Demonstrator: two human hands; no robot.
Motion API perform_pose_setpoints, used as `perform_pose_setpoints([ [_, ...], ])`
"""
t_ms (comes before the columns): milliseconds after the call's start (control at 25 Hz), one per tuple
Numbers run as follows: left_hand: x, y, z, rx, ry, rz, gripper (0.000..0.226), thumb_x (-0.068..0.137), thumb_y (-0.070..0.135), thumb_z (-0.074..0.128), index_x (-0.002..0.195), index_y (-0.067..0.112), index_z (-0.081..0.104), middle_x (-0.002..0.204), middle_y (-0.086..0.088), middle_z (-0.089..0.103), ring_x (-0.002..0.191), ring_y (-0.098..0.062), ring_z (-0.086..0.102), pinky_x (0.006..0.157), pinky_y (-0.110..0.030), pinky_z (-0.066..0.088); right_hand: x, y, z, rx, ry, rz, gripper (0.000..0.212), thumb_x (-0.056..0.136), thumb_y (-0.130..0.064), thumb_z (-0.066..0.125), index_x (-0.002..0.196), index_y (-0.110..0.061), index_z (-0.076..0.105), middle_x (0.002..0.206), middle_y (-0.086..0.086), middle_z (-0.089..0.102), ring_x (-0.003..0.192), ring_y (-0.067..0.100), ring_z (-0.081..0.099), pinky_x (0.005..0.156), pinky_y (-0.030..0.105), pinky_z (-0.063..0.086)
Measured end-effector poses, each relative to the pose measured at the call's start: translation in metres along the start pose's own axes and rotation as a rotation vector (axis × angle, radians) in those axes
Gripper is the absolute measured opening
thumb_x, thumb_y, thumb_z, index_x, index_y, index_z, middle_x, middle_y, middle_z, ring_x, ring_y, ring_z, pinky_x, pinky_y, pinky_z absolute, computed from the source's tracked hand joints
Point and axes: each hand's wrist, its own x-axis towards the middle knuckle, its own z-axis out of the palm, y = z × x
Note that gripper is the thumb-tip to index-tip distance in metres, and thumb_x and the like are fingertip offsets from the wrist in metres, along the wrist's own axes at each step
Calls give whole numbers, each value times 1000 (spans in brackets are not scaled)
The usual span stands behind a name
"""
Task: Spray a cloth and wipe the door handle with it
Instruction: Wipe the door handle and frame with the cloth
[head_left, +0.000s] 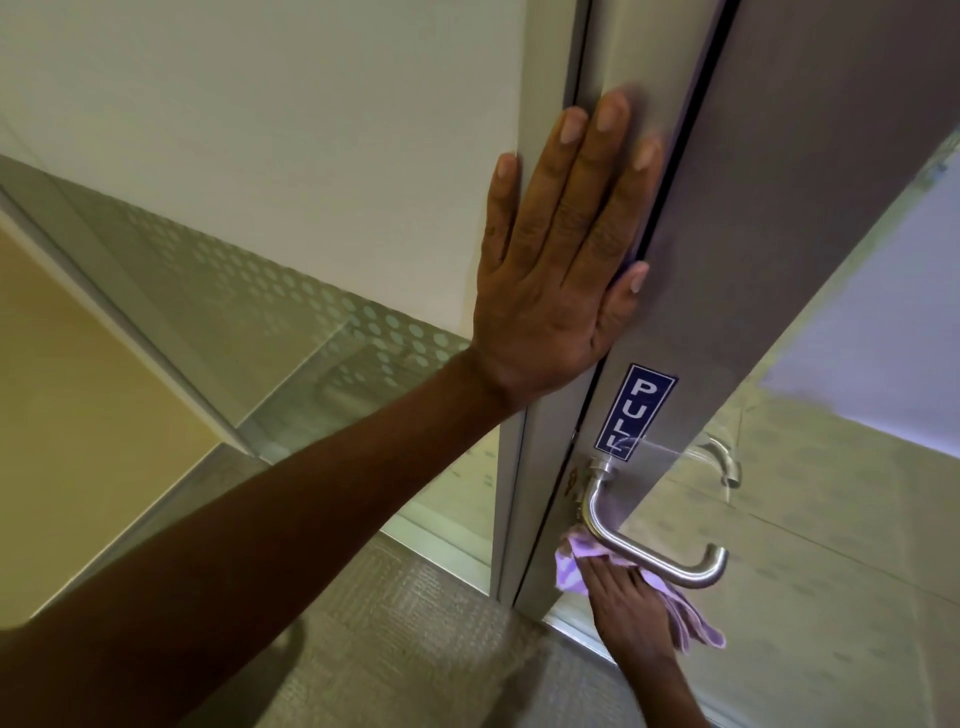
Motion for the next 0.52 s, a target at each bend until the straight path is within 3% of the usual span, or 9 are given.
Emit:
perform_pose_setpoints([
  [120, 1, -2, 2, 3, 25, 8, 57, 110, 42, 21, 149, 4, 34, 155, -20, 28, 155, -38, 25, 130, -48, 7, -1, 3, 19, 177, -108, 11, 82, 75, -11, 38, 156, -11, 27, 113, 5, 81, 88, 23, 79, 65, 31, 64],
  [200, 2, -3, 3, -3, 35, 8, 57, 110, 42, 22, 149, 3, 34, 155, -20, 28, 158, -34, 22, 131, -48, 6, 0, 4, 25, 132, -153, -44, 95, 75, -12, 37, 164, -15, 5, 115, 2, 80, 93, 19, 80, 68, 29, 64],
  [240, 2, -3, 3, -9, 37, 5, 57, 109, 42, 22, 149, 3, 33, 155, -20, 28, 159, -32, 20, 131, -48, 5, -3, 0, 24, 103, -177, -50, 96, 75, -12, 37, 165, -14, 4, 115, 2, 80, 94, 20, 79, 70, 30, 64],
  [320, 1, -3, 3, -8, 38, -7, 57, 110, 42, 22, 150, 3, 33, 156, -21, 26, 163, -26, 13, 131, -48, 5, -7, -9, 17, 84, -285, -26, 85, 75, -11, 37, 159, -12, 24, 114, 5, 80, 91, 26, 77, 77, 36, 63],
  [440, 1, -4, 3, -11, 42, -27, 57, 110, 42, 21, 151, 4, 31, 157, -21, 24, 163, -13, -7, 132, -47, 4, -5, -22, 7, 56, -98, 55, 64, 79, -11, 39, 143, -12, 47, 118, 12, 77, 103, 35, 68, 96, 50, 49],
  [520, 1, -4, 3, -31, 49, -32, 56, 110, 42, 21, 150, 4, 31, 157, -21, 24, 159, -9, -13, 132, -47, 2, 1, -26, -4, 213, -4, 126, 56, 83, -13, 41, 138, -11, 51, 121, 16, 74, 114, 38, 62, 103, 51, 39],
])
